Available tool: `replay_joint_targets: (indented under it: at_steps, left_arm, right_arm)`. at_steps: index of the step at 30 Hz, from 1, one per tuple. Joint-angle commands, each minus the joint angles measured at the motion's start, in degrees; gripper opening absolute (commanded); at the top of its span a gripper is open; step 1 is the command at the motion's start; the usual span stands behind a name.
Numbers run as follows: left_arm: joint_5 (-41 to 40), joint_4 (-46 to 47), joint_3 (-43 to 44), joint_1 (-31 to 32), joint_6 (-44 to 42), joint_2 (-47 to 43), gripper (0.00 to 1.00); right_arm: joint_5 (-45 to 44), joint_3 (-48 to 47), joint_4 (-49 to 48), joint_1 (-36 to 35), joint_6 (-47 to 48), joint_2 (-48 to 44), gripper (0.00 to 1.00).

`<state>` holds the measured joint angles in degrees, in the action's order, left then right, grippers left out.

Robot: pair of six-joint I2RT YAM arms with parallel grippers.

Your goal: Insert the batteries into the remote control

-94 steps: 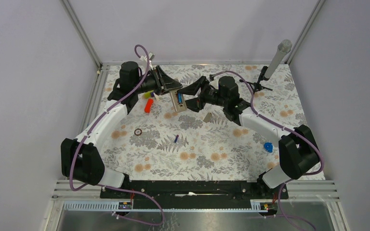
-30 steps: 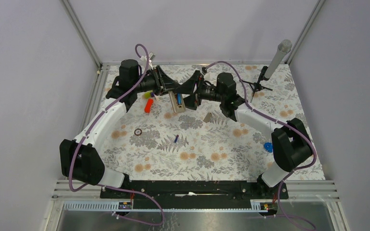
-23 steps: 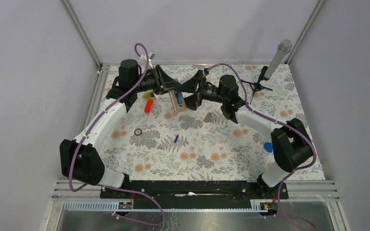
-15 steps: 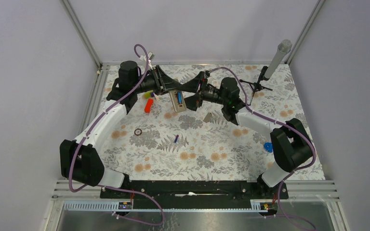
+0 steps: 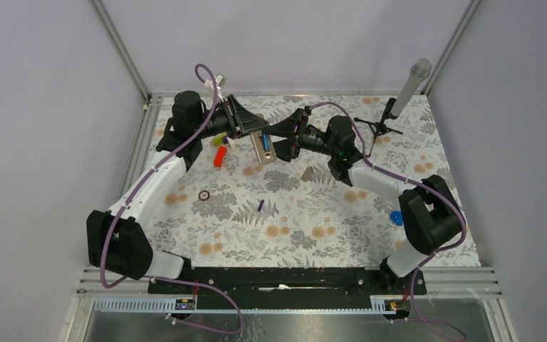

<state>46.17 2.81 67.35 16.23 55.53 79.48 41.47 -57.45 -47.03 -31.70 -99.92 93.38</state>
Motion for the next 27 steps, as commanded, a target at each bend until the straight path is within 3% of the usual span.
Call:
replay_joint_targets:
  at_steps: [1,27]
  left_arm:
    - [0.4,5.4,-0.2,-0.1,0.2,-1.8,0.0]
    - [0.6,4.3,2.4,-0.1,0.3,-0.9,0.0]
  right_arm:
    - [0.8,-0.6,-1.8,0.2,-0.4,-0.1,0.68]
    - [4.4,-1.5,2.9,0.2,2.6,1.3,0.59]
